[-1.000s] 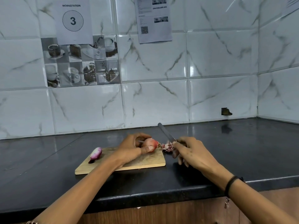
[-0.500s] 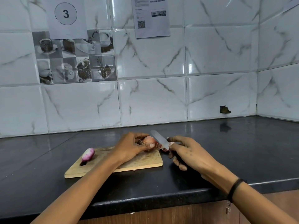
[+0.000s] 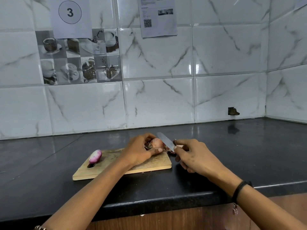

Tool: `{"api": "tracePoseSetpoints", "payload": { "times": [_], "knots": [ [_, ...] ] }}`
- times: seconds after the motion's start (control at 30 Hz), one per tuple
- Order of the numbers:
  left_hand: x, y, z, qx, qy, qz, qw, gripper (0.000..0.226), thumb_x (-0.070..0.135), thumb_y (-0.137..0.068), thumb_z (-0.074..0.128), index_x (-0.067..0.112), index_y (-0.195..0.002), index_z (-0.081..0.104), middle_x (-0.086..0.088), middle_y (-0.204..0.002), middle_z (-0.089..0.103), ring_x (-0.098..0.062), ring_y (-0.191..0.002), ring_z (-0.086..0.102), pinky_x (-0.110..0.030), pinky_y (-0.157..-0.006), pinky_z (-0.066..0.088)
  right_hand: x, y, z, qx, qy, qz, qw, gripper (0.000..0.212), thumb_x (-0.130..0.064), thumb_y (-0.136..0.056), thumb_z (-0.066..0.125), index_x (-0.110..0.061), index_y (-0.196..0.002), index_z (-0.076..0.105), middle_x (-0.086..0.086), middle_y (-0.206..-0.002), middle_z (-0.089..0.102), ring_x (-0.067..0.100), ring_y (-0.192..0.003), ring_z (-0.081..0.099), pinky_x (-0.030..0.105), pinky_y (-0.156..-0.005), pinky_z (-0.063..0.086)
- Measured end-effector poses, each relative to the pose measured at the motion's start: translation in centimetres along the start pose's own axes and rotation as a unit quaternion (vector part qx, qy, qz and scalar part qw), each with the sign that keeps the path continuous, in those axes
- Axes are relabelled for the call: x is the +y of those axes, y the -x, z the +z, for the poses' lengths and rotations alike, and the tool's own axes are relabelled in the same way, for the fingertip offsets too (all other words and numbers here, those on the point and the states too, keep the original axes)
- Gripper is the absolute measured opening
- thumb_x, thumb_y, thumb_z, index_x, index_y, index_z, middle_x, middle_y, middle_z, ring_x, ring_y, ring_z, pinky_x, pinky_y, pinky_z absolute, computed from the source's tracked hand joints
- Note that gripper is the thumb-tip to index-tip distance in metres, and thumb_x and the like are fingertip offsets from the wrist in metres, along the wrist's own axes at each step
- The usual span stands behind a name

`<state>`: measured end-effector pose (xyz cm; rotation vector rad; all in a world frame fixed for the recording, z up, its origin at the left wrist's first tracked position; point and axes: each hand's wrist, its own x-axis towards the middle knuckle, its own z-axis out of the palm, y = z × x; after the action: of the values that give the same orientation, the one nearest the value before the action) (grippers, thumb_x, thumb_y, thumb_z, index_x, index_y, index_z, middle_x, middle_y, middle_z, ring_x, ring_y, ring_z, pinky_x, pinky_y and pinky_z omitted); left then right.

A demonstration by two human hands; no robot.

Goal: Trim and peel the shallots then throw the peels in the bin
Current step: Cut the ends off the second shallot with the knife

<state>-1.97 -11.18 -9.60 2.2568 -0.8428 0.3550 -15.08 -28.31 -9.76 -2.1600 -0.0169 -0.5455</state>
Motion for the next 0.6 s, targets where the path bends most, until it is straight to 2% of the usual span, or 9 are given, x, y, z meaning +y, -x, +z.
{"api": "tracePoseSetpoints", "payload": {
  "times": [0.07,0.17,0.23,0.3,0.4,0.5,0.6],
  "knots": [
    [0.0,-0.1,0.1,0.005,-0.022,0.007,1.0,0.056,0.048,-0.078,0.081,0.03,-0.126,0.061,0.007,-0.12,0.069,-0.013,-0.11,0.063,-0.03,-0.098,0.05,-0.1,-0.1,0.1,0.003,0.028,-0.01,1.0,0.033,-0.024,-0.104,0.048,-0.02,-0.133,0.062,0.018,-0.086,0.074,0.012,-0.05,0.058,0.022,-0.048,0.05],
    [0.0,-0.1,0.2,0.013,-0.048,0.007,0.999,0.055,0.049,-0.08,0.078,0.033,-0.129,0.059,0.006,-0.122,0.068,-0.014,-0.112,0.061,-0.028,-0.097,0.047,-0.4,-0.1,0.1,0.006,0.1,-0.027,0.995,0.033,-0.026,-0.104,0.048,-0.018,-0.132,0.063,0.006,-0.086,0.073,0.011,-0.052,0.062,0.026,-0.052,0.055],
    [0.1,-0.1,0.2,0.019,-0.045,0.011,0.999,0.052,0.048,-0.079,0.079,0.033,-0.126,0.061,0.006,-0.119,0.07,-0.014,-0.11,0.063,-0.029,-0.097,0.049,-0.7,-0.1,0.1,0.008,0.144,-0.036,0.989,0.03,-0.024,-0.103,0.047,-0.012,-0.122,0.067,0.006,-0.085,0.073,0.019,-0.059,0.065,0.036,-0.063,0.058],
    [0.1,-0.2,0.3,0.025,-0.041,0.013,0.999,0.051,0.048,-0.079,0.079,0.032,-0.125,0.064,0.005,-0.117,0.072,-0.015,-0.111,0.064,-0.036,-0.099,0.052,-1.1,-0.2,0.1,-0.006,0.169,-0.035,0.985,0.029,-0.021,-0.104,0.044,-0.006,-0.109,0.069,0.006,-0.082,0.07,0.021,-0.058,0.061,0.038,-0.067,0.055],
    [0.1,-0.3,0.7,0.024,-0.061,0.003,0.998,0.049,0.044,-0.082,0.075,0.029,-0.128,0.066,0.003,-0.115,0.074,-0.021,-0.112,0.064,-0.037,-0.097,0.053,-1.2,-0.6,-0.1,-0.024,0.164,-0.015,0.986,0.031,-0.019,-0.104,0.042,0.001,-0.097,0.065,0.001,-0.065,0.055,0.018,-0.049,0.05,0.036,-0.052,0.049],
    [0.1,-0.6,1.1,0.032,-0.067,0.007,0.997,0.041,0.035,-0.086,0.072,0.025,-0.126,0.068,-0.001,-0.111,0.074,-0.023,-0.11,0.064,-0.032,-0.09,0.051,-1.4,-1.1,0.0,-0.029,0.173,-0.003,0.984,0.032,-0.018,-0.103,0.042,0.003,-0.091,0.062,0.004,-0.065,0.055,0.02,-0.046,0.052,0.029,-0.045,0.045],
    [0.2,-0.7,1.0,0.029,-0.059,0.017,0.998,0.036,0.037,-0.088,0.071,0.024,-0.121,0.071,0.0,-0.106,0.075,-0.019,-0.103,0.066,-0.025,-0.079,0.046,-2.3,-2.0,0.4,-0.03,0.209,0.002,0.977,0.029,-0.015,-0.101,0.044,0.0,-0.085,0.063,0.004,-0.064,0.056,0.018,-0.044,0.05,0.022,-0.04,0.04]
  ]
}}
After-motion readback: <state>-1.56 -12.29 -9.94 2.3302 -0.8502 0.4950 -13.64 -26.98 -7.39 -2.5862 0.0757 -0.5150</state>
